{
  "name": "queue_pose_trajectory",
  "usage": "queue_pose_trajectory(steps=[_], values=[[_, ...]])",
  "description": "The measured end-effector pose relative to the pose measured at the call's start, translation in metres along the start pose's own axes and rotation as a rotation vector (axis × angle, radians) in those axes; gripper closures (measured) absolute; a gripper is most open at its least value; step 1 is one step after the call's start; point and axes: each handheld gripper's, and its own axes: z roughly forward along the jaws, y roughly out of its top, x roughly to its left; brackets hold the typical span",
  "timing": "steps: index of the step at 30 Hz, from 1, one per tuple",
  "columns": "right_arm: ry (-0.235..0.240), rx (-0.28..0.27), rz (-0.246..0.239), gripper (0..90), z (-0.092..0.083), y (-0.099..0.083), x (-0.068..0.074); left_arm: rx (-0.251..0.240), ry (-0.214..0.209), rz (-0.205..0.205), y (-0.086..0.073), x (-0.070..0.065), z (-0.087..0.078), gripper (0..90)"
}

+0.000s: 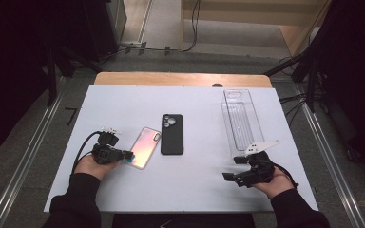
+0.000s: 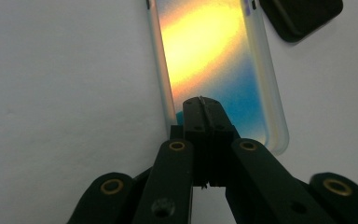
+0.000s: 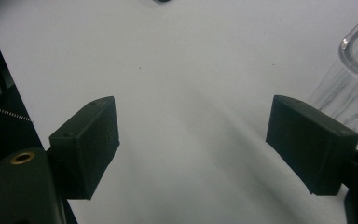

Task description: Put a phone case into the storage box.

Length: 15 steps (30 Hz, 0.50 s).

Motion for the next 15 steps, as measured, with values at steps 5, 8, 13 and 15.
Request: queue_pose_trajectory(steps=[5, 8, 13, 15], values=[[0.0, 0.002, -0.001, 15.3, 0.0, 0.0, 0.0, -0.007, 0.011, -0.012, -0.002, 0.004, -0.003, 89.5], [0.001, 0.001, -0.004, 15.3, 0.0, 0.0, 0.0, -0.003, 0.023, -0.022, -0.003, 0.008, -0.006, 89.5], [0.006, -0.009, -0.009, 15.3, 0.0, 0.0, 0.001, -0.017, 0.017, -0.024, -0.006, 0.011, -0.01, 86.8], [0.008, -0.016, -0.013, 15.5, 0.0, 0.0, 0.001, -0.04, -0.028, -0.044, -0.006, 0.011, -0.013, 84.5]])
